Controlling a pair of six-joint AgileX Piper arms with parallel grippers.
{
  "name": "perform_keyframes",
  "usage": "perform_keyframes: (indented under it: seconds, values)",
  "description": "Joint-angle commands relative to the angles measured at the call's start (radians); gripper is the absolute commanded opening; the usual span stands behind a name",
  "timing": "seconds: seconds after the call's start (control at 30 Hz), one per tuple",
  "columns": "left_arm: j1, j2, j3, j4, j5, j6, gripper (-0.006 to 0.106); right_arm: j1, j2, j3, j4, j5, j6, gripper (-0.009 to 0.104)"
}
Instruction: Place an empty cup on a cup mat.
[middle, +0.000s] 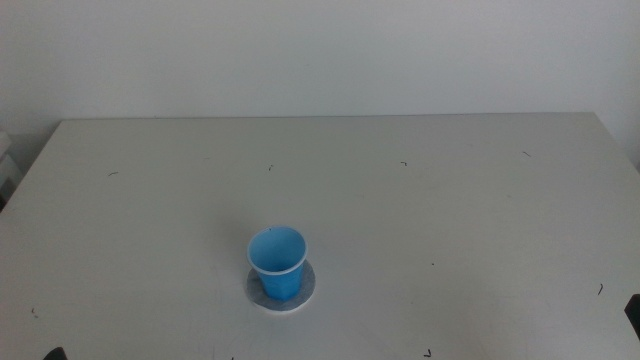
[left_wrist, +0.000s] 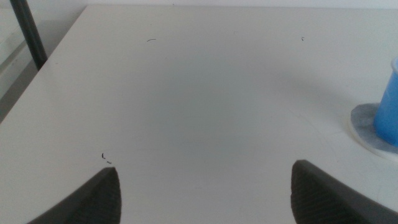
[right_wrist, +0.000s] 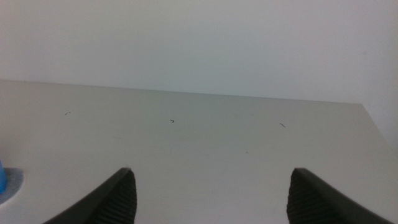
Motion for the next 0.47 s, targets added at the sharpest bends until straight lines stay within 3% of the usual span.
perform_keyframes:
  seconds: [0.0,0.23,0.43]
  values:
    - [0.001,-0.012,-0.006,0.0,-0.067,-0.011,0.105,-0.008,0.009,0.001,0.014,-0.143,-0.008,0.062]
    - [0.001,-0.012,-0.006,0.0,-0.067,-0.011,0.105,-0.008,0.009,0.008,0.019,-0.135,-0.005,0.062]
    - [0.001,-0.012,-0.006,0.0,-0.067,-0.011,0.105,-0.008,0.009,0.008,-0.014,-0.135,-0.005,0.062]
